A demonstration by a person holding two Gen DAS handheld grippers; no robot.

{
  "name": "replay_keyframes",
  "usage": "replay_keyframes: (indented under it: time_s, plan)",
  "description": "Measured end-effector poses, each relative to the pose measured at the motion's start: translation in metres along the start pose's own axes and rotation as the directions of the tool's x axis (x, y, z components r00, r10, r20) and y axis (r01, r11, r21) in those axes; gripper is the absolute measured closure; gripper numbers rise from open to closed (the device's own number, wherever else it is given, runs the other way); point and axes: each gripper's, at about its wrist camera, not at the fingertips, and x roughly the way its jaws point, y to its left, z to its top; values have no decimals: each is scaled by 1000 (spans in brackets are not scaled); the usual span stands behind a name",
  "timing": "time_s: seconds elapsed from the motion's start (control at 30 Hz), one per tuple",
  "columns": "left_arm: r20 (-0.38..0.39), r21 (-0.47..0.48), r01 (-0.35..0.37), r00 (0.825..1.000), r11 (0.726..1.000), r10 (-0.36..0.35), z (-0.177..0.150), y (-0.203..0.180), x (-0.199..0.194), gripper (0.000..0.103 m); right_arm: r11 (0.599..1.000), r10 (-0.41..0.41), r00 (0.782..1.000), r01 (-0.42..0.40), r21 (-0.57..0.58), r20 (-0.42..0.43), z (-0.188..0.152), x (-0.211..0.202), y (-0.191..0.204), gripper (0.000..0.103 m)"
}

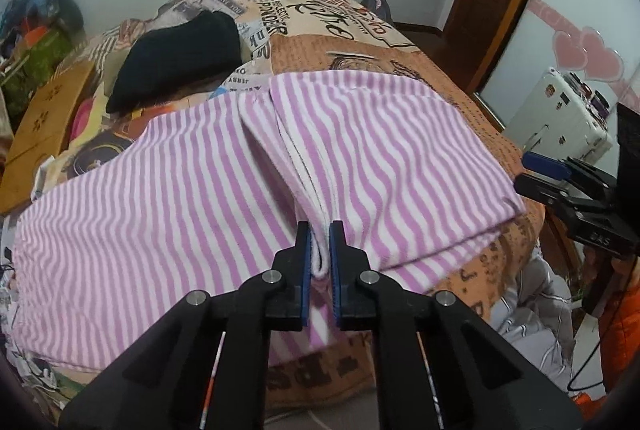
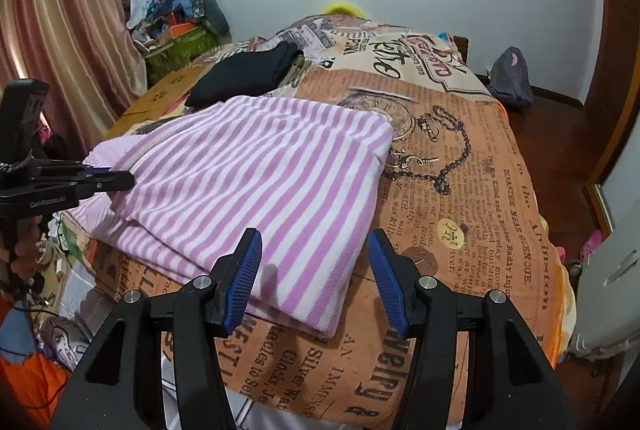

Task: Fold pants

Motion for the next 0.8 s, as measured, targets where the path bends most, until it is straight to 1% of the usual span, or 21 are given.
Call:
replay_keyframes:
  time_s: [0.03, 0.1, 0.17, 0.27, 0.4, 0.53, 0.67, 0.8]
  plan:
    - [2, 3, -5, 1000, 1000, 5, 0, -1, -3, 99, 1000, 1, 1000, -1, 3, 4, -1, -1, 0, 52]
    - [8, 6, -15, 1000, 1000, 15, -1, -3, -13, 99, 1000, 7, 1000, -8, 11, 11, -2, -3, -1, 52]
    - [10, -8, -5, 1000, 1000, 5, -3, -1, -20, 99, 1000, 11, 1000, -12, 17, 17, -4, -4, -3, 52]
    - [13, -24, -20, 1000, 1000, 21, -7, 4, -26, 99, 1000, 17, 1000, -18, 22, 17, -6, -5, -3, 52]
    - [-17, -58, -40, 999, 998, 39, -14, 16, -17, 99, 999, 36, 999, -36, 5, 4, -10, -5, 1, 52]
    - [-62, -82, -49, 997, 995, 44, -24, 24, -2, 98, 998, 59, 998, -60, -34, -9, -13, -2, 11, 48]
    - [-95, -99, -68, 994, 993, 59, -40, 31, 11, 98, 997, 49, 998, -52, -61, -49, -20, 11, 16, 48]
    - [-106, -125, -80, 992, 989, 67, -47, 42, 11, 98, 996, -18, 994, 9, -85, -112, -28, 26, 11, 48]
